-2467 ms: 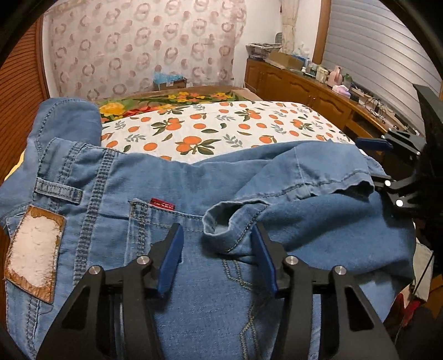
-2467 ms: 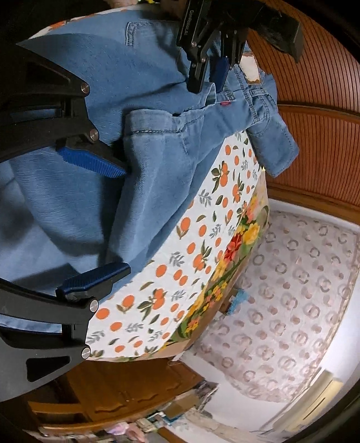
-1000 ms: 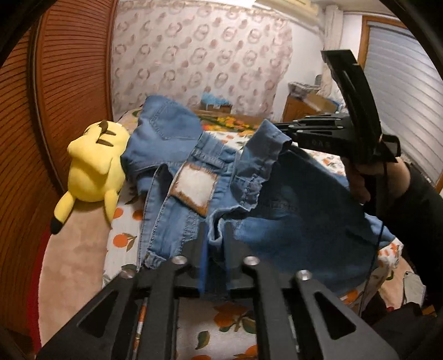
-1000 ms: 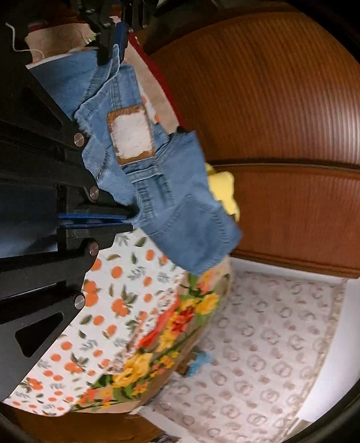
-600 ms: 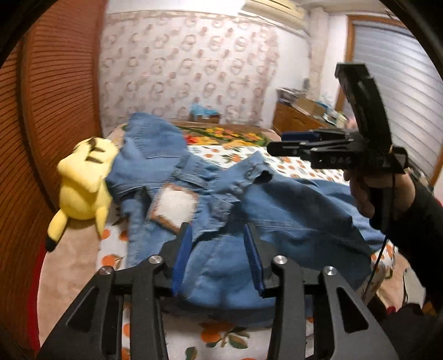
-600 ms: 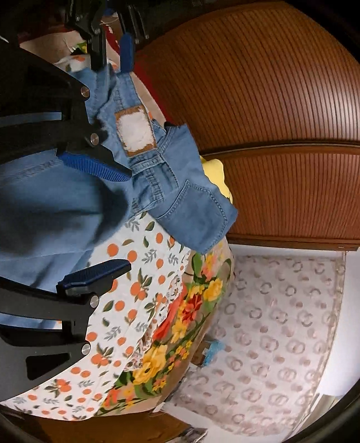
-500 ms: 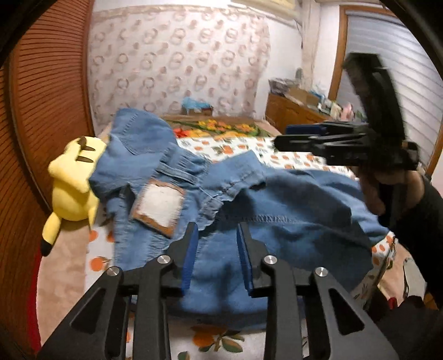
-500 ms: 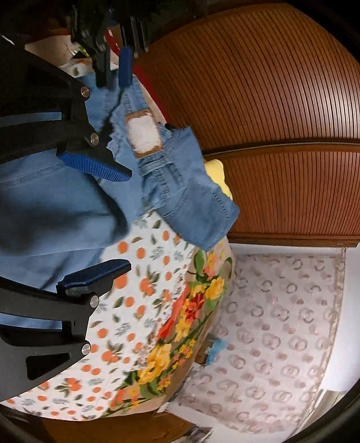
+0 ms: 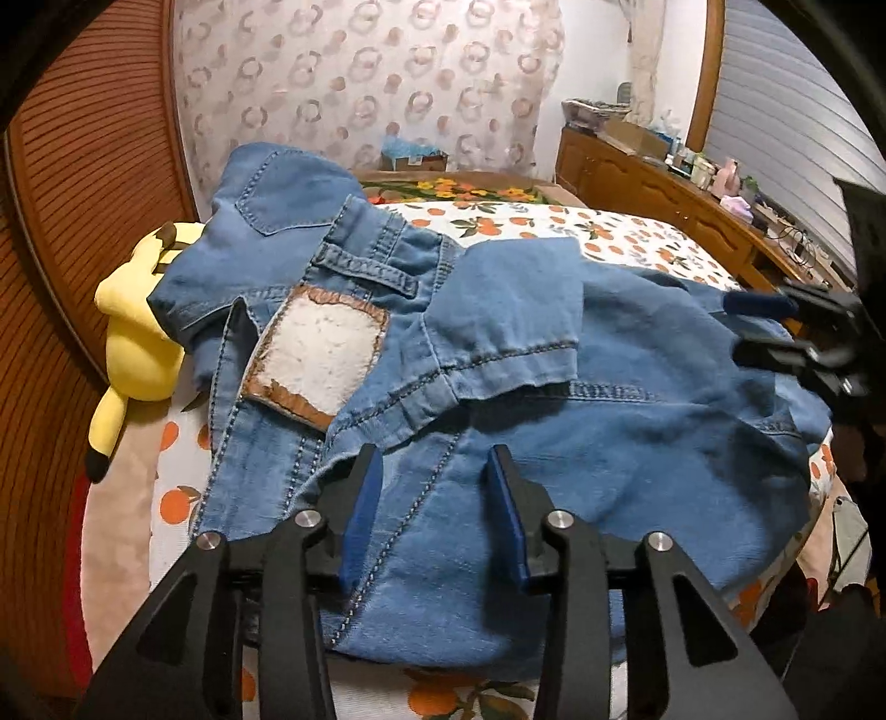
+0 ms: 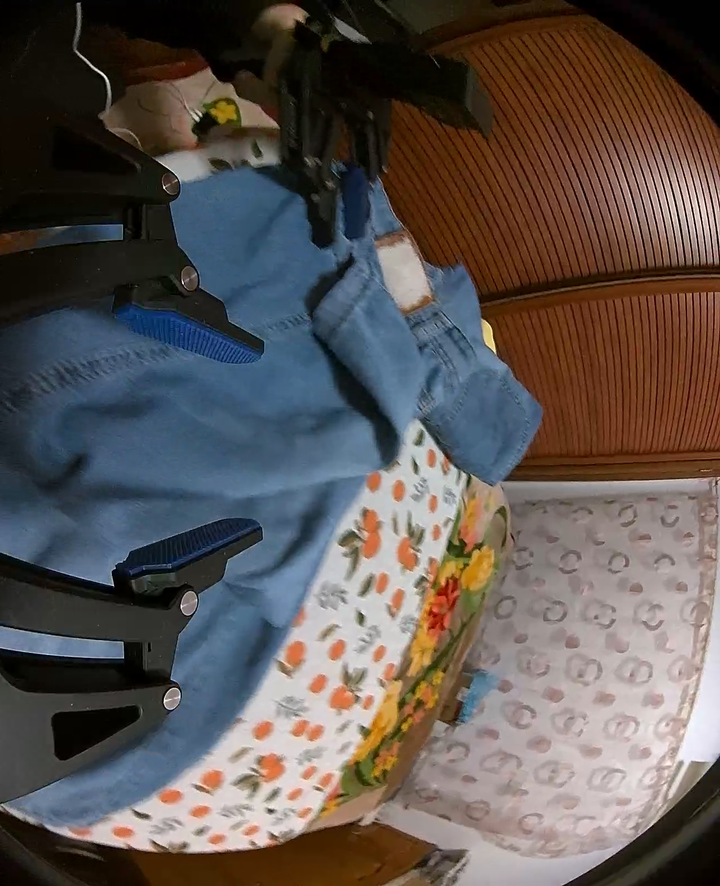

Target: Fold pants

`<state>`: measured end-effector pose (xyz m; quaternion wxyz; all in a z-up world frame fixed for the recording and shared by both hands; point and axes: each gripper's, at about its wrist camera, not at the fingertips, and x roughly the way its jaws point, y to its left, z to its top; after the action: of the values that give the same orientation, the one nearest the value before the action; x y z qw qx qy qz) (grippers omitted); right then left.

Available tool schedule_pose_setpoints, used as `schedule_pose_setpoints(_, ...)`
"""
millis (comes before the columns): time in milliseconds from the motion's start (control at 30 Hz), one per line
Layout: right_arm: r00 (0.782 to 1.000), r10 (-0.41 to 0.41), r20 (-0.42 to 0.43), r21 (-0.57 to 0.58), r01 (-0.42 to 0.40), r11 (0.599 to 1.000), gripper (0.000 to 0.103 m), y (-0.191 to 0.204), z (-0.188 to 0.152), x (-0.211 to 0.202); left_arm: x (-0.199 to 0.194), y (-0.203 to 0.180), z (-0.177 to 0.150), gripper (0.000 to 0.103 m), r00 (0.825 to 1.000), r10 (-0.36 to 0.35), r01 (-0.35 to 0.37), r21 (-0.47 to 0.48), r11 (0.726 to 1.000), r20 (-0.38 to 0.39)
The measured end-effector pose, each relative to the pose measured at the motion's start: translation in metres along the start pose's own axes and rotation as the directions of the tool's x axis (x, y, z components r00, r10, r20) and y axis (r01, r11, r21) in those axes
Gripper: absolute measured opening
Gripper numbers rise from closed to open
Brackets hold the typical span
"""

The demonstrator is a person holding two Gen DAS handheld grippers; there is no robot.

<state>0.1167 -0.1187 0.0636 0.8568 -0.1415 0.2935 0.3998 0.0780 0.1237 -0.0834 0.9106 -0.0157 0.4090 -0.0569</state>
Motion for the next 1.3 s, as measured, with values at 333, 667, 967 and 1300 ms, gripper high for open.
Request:
schedule_pose_setpoints(333,0.998,0.046,-0.031,-0.026,-0.047,0.999,0.06,0.01,0.015,0.017,-0.001,0.002,-0.001,0.045,1.0,0.011,-0.011,-0.012,1.0,0.005)
schedule_pose_setpoints(667,0.983,0.111,-0.149,-0.107,-0.128,0.986,0.06,0.021,0.059,0.083,-0.011,0.016,-0.014,0.045,1.0,-0.004,0.005,-0.035,0.999,0.024)
schedule_pose_setpoints(967,0.987,0.106,-0.122,-0.192,-0.128,0.973,0.02,0.037,0.099,0.115,-0.012,0.022,-0.016,0.045,0.999,-0.028,0.029,-0.038,0.999,0.036)
schedule_pose_setpoints(1300,0.995,0.1,-0.023,-0.232,-0.103,0.967,0.002,0.046,0.119,0.126,-0.012,0.02,-0.014,0.045,0.999,-0.027,0.029,-0.037,0.999,0.046)
